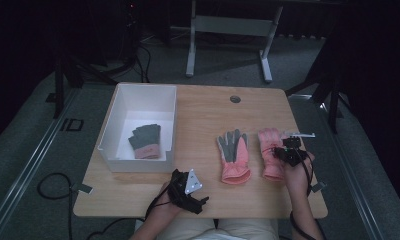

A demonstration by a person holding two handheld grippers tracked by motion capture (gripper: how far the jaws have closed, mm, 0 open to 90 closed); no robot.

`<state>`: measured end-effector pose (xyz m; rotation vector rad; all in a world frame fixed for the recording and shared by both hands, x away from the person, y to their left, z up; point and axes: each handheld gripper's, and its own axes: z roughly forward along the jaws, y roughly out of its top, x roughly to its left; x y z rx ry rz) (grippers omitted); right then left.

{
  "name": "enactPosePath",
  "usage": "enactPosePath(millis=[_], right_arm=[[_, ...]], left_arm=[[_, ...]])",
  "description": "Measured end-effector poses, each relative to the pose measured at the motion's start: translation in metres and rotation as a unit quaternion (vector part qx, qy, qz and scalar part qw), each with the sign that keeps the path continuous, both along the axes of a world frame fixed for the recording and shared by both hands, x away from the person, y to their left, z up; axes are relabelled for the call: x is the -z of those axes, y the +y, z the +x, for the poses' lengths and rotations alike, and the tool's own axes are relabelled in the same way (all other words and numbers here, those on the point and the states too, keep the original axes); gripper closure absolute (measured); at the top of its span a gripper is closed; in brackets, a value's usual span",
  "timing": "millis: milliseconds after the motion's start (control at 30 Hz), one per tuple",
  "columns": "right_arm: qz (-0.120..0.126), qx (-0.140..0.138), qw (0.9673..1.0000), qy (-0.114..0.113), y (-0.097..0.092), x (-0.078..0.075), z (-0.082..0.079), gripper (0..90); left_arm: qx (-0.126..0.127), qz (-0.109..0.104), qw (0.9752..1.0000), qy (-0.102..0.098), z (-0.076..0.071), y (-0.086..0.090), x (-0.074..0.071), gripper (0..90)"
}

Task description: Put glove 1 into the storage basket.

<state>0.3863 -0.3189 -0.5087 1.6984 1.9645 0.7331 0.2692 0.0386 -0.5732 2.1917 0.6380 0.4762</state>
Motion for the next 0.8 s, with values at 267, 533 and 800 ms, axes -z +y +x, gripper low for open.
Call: enactPosePath(millis=[267, 533, 800], right_arm=[[-0.01, -0.025, 0.9996, 0.012, 0.004, 0.012, 0.014, 83.6], [-0.002, -0.051, 0.9985, -0.016, -0.007, -0.005, 0.011, 74.2], [-0.028, -0.105, 0.994, -0.016, -0.011, -0.01, 0.006, 61.0]], left_arm=[[-0.006, 0.002, 1.0, 0.001, -0.001, 0.003, 0.0, 2.5], [-0.011, 0.001, 0.9999, 0.001, -0.003, 0.005, 0.0, 2.5], [-0.012, 0.004, 0.9999, 0.003, -0.002, 0.004, 0.0, 2.5]])
